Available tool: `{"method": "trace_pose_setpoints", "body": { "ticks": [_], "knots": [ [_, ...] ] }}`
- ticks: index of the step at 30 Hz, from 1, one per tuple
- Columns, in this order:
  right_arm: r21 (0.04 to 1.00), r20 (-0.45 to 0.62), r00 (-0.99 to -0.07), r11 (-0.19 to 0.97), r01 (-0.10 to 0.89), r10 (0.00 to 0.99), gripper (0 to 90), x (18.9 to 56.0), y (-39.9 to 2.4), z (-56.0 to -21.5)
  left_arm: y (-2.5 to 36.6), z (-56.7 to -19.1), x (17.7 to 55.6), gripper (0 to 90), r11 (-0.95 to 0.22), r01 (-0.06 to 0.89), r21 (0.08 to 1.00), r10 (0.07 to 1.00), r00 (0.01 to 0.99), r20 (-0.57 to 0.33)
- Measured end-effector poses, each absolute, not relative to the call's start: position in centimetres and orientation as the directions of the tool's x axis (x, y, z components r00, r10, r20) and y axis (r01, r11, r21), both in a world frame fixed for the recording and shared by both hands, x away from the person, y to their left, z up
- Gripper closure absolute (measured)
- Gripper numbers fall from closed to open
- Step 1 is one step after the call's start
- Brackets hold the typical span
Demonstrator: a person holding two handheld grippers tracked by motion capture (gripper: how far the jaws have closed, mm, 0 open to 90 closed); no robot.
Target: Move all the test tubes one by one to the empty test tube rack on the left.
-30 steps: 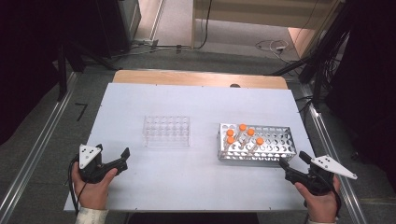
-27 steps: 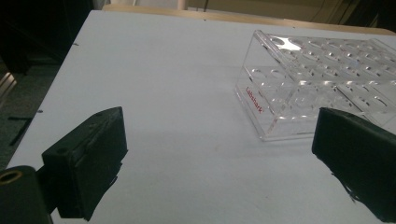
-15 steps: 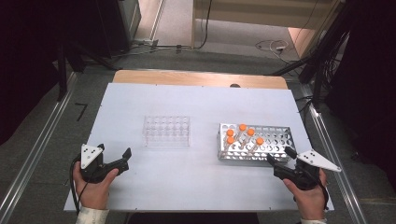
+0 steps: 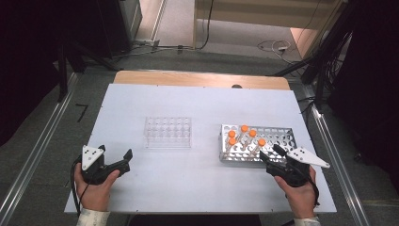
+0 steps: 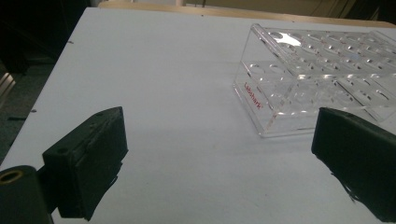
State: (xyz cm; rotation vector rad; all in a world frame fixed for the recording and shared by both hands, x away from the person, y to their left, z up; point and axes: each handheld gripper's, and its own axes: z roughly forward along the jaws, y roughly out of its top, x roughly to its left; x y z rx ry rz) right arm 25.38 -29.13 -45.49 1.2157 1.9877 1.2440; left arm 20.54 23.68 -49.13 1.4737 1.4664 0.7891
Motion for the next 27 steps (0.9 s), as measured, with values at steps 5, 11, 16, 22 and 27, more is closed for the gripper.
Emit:
{"method": "trace_pose_setpoints", "body": {
  "ticks": [5,11,16,22,27],
  "knots": [
    [0.889,0.042,-0.487,0.191,0.417,0.872,45.7,25.8,-28.3,-45.6,23.7,-49.1,20.6,3.7,0.093,0.419,0.903,0.985,0.093,-0.145],
    [0.888,0.038,-0.500,0.200,0.414,0.865,52.0,26.3,-27.8,-45.9,23.7,-49.1,20.5,3.7,0.093,0.419,0.903,0.985,0.092,-0.145],
    [0.888,0.021,-0.504,0.215,0.405,0.863,57.5,26.6,-27.3,-46.0,23.7,-49.1,20.6,3.7,0.096,0.418,0.903,0.985,0.093,-0.147],
    [0.890,0.013,-0.510,0.223,0.398,0.860,66.0,26.9,-27.1,-46.2,23.6,-49.2,20.6,3.7,0.094,0.419,0.903,0.985,0.095,-0.147],
    [0.892,-0.009,-0.508,0.236,0.385,0.862,71.4,26.9,-26.9,-46.1,23.7,-49.1,20.5,3.7,0.094,0.419,0.903,0.984,0.096,-0.147]
  ]
}}
